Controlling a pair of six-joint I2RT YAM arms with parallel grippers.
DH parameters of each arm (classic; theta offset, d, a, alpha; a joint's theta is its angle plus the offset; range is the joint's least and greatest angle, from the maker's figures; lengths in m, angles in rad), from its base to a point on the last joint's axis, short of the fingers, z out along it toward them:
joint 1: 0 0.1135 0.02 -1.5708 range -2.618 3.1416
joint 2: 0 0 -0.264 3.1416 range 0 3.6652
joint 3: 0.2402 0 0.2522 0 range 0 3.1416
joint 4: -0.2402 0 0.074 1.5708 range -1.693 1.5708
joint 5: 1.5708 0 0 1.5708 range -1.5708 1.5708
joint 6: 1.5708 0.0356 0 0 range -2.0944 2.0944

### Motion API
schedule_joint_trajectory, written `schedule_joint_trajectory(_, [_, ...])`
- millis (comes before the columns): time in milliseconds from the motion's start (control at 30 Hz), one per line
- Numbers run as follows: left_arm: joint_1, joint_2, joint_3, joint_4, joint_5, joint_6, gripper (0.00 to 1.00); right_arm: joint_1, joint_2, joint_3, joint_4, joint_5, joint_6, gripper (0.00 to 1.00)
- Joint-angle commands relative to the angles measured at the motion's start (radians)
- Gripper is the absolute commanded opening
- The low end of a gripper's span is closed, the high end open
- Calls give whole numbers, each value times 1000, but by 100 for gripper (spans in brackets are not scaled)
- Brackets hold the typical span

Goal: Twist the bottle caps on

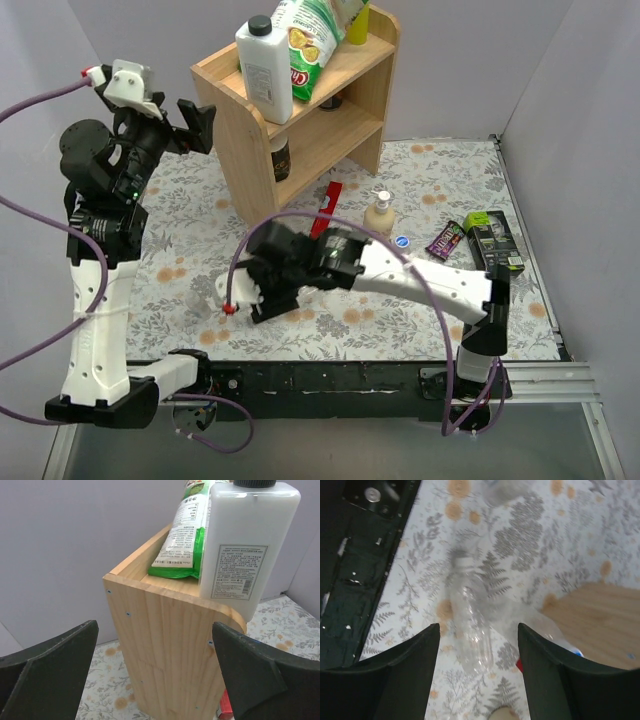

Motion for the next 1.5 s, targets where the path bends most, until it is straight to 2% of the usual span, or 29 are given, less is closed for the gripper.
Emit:
schedule_joint_trajectory(0, [66, -106, -54, 39, 98, -69, 98, 82, 27, -30, 126, 58, -12, 70])
schedule_joint_trajectory(233, [103, -245, -160, 29, 112, -66, 98, 127, 291, 68, 128, 82, -24, 73])
schedule_joint_trajectory(367, [121, -290, -192, 19, 106, -66, 98, 127, 363, 96, 156, 102, -21, 75])
schedule_joint_trajectory(600, [131, -345, -261, 22, 146, -107, 98, 118, 430, 72, 174, 172, -29, 76])
schedule_joint_trajectory(633, [161, -353, -266, 22, 152, -112, 98, 118, 449, 70, 182, 182, -35, 76])
schedule_joint_trajectory(1133, [169, -403, -295, -14, 186, -129, 98, 101, 573, 81, 220, 331, -76, 72])
schedule_joint_trajectory(1233, [180, -400, -301, -3, 196, -137, 98, 91, 566, 79, 197, 305, -79, 63])
schedule_joint_trajectory(1267, [181, -402, -303, 5, 205, -149, 98, 93, 561, 78, 193, 288, -76, 56])
schedule_joint_trajectory(1433, [197, -388, -318, 29, 244, -172, 98, 91, 504, 50, 142, 226, -65, 38])
schedule_joint_trajectory(1467, [197, -385, -319, 31, 250, -173, 98, 91, 495, 50, 125, 204, -62, 32])
